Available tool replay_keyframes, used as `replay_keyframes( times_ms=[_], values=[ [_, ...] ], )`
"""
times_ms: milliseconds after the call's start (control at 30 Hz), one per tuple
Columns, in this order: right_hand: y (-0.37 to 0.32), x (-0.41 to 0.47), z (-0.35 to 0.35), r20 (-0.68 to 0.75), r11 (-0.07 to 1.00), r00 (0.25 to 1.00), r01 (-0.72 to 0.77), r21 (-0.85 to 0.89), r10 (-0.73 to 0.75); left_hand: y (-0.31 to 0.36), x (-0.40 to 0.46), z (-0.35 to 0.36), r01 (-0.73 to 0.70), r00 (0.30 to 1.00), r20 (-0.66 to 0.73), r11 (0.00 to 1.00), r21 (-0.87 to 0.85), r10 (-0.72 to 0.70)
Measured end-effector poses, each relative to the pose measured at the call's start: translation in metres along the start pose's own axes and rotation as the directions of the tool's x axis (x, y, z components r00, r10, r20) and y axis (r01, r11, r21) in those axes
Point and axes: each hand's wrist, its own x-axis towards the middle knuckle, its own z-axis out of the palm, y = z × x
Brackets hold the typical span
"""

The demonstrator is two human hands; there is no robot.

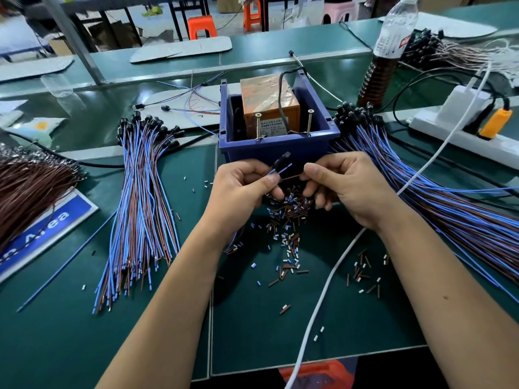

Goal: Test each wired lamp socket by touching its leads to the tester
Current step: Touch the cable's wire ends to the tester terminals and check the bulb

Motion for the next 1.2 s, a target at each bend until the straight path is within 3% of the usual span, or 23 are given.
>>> replay_keyframes(
  times_ms=[200,500,633,800,933,1100,1200],
  values=[
    [0.001,0.003,0.001,-0.025,0.996,0.996,-0.090,0.025,0.091,0.002,-0.001,-0.001,0.059,0.996,0.058,0.998,0.018,-0.060],
    [0.004,0.001,0.009,0.005,0.980,0.997,0.071,-0.185,-0.071,-0.001,-0.002,0.002,0.065,0.992,0.100,0.994,0.083,-0.073],
    [0.001,0.000,0.002,-0.069,0.993,0.993,0.089,-0.079,-0.095,0.004,-0.004,-0.001,-0.025,0.997,0.069,1.000,0.000,0.025],
    [-0.001,-0.005,0.009,0.137,0.998,0.989,0.053,-0.026,-0.049,0.005,-0.007,0.011,-0.142,0.990,-0.033,0.984,-0.112,0.139],
    [0.001,-0.005,0.021,0.101,0.982,0.983,0.142,0.127,-0.156,0.003,-0.009,0.022,-0.162,0.981,-0.125,0.978,-0.131,0.146],
    [0.004,-0.005,0.029,-0.004,0.963,0.988,0.154,0.222,-0.157,0.004,-0.012,0.028,-0.173,0.971,-0.182,0.979,-0.104,0.153],
    [0.001,-0.006,0.030,-0.033,0.951,0.983,0.181,0.249,-0.179,0.002,-0.013,0.030,-0.305,0.903,-0.293,0.949,0.081,0.315]
  ],
)
